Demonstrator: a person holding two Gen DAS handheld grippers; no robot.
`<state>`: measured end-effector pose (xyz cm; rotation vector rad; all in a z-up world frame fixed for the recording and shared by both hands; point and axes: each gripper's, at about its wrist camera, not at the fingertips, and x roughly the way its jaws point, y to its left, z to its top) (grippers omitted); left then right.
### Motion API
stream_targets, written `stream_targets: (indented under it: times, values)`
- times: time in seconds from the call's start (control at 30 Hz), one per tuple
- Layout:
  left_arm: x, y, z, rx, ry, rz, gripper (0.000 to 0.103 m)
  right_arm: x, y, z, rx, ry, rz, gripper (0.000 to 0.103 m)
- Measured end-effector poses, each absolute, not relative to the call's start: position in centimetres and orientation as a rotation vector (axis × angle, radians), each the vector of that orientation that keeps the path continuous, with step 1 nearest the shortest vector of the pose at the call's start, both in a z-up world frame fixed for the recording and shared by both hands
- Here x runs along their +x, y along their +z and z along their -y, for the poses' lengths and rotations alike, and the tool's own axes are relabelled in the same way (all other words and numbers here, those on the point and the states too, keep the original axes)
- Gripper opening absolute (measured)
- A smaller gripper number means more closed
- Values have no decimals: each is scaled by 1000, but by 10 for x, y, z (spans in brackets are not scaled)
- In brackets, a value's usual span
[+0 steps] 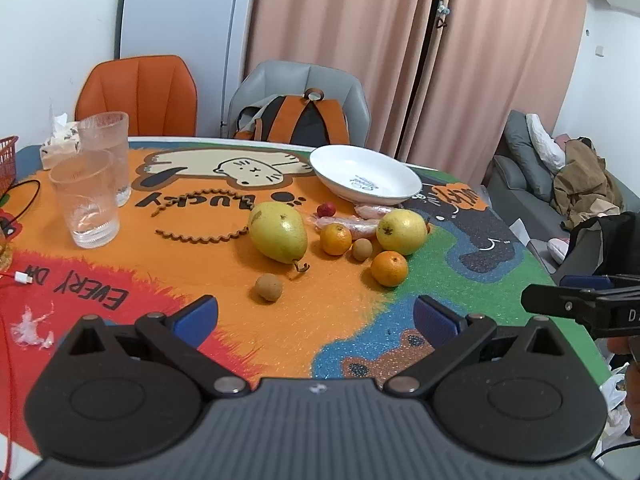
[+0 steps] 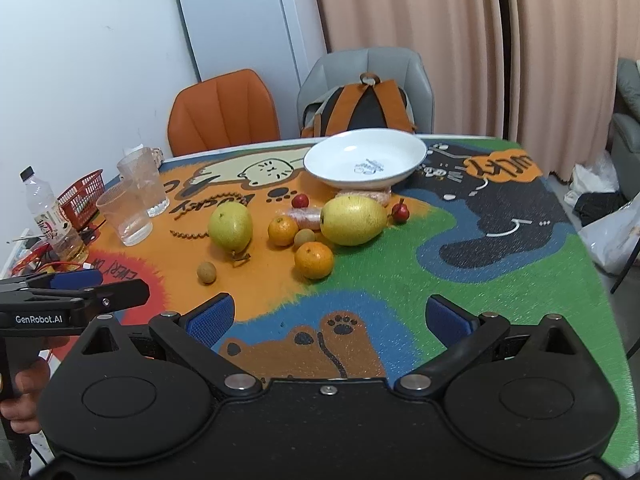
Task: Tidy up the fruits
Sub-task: 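Reach the left gripper to the small brown fruit and grasp it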
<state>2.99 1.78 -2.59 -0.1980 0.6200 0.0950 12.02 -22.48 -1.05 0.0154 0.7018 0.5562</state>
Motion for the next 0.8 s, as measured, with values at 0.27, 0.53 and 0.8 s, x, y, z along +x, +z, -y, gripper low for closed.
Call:
stream_targets:
  times: [0.27,0.53,0.8]
  values:
    - [49,-41,-31,-241,128,-637,102,139,-25,220,31,578,-713,103]
    - [64,-51,-39,-252,165,-640,100,159,-37,216,48,601,-722,103]
    - [85,-62,-43,-261,205,-655,89,179,-49,212,65,638,-720,102]
